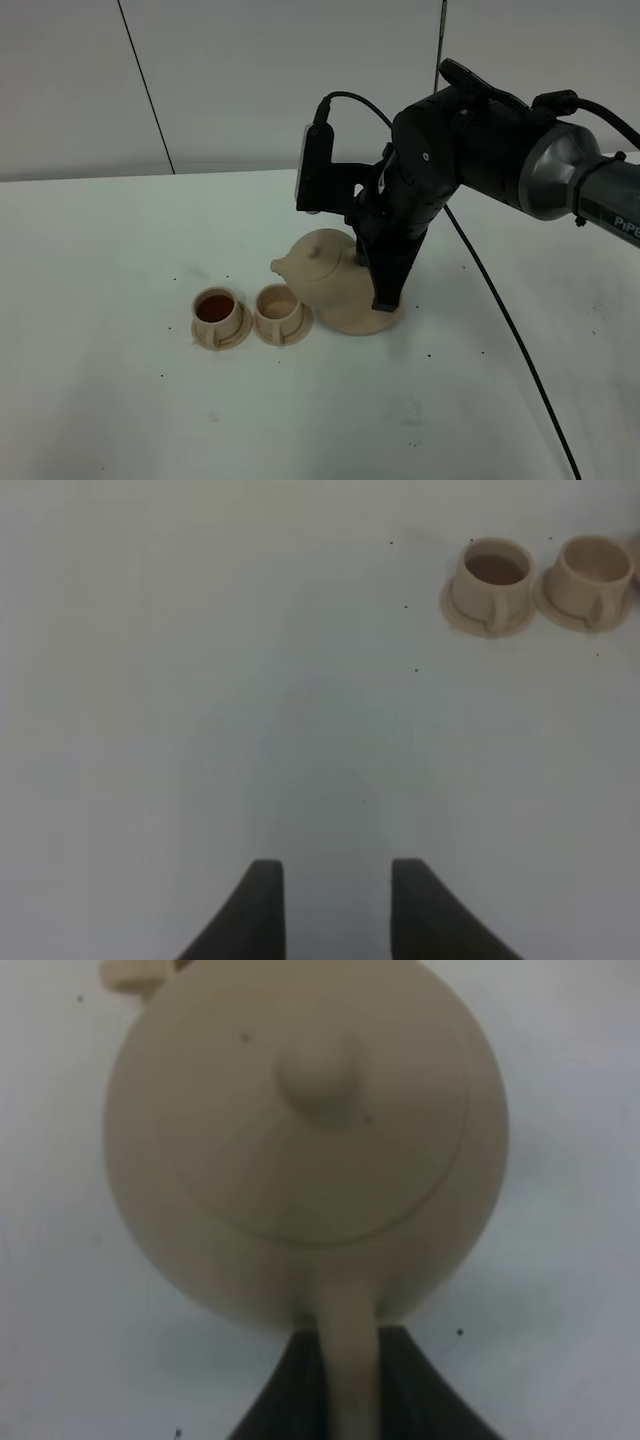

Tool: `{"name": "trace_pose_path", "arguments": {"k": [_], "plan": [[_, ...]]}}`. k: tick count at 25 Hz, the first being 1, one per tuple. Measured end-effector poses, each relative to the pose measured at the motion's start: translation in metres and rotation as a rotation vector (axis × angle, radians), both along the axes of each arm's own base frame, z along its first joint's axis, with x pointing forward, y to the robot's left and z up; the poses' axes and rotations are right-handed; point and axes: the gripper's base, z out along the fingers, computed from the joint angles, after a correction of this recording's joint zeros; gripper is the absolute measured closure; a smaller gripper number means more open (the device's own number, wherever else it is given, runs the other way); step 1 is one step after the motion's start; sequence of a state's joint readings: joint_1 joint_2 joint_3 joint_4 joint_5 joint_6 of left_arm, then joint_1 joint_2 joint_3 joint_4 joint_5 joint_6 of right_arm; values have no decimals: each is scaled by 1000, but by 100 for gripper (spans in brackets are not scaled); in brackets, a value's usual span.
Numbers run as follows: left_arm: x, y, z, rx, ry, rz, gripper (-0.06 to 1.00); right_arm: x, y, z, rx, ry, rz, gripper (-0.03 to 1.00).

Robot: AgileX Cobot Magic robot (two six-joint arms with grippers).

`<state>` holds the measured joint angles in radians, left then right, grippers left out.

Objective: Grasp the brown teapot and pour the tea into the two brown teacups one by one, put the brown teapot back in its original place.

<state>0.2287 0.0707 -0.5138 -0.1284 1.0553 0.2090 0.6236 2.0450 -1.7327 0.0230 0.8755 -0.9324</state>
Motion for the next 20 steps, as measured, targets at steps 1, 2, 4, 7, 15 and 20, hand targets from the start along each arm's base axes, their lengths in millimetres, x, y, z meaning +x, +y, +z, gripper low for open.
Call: {"name": "trace_pose_path", "arguments": {"k": [1,2,4,7,15,20], "plan": [[0,0,0,0,0,0,62,0,0,-1,-2,1,-1,87],[0,0,0,0,0,0,62,1,0,-3,-4,5,-2,87],[0,0,0,0,0,0,62,1,0,-4,-8,6,-2,87],[0,0,0,0,0,0,62,1,0,-7,-12,7,-2,87],[0,0,0,0,0,0,62,3,-1,-10,-32,-4,-12,87],[0,0,0,0,0,0,62,4,1,-16,-65,-15,-11,87]]}}
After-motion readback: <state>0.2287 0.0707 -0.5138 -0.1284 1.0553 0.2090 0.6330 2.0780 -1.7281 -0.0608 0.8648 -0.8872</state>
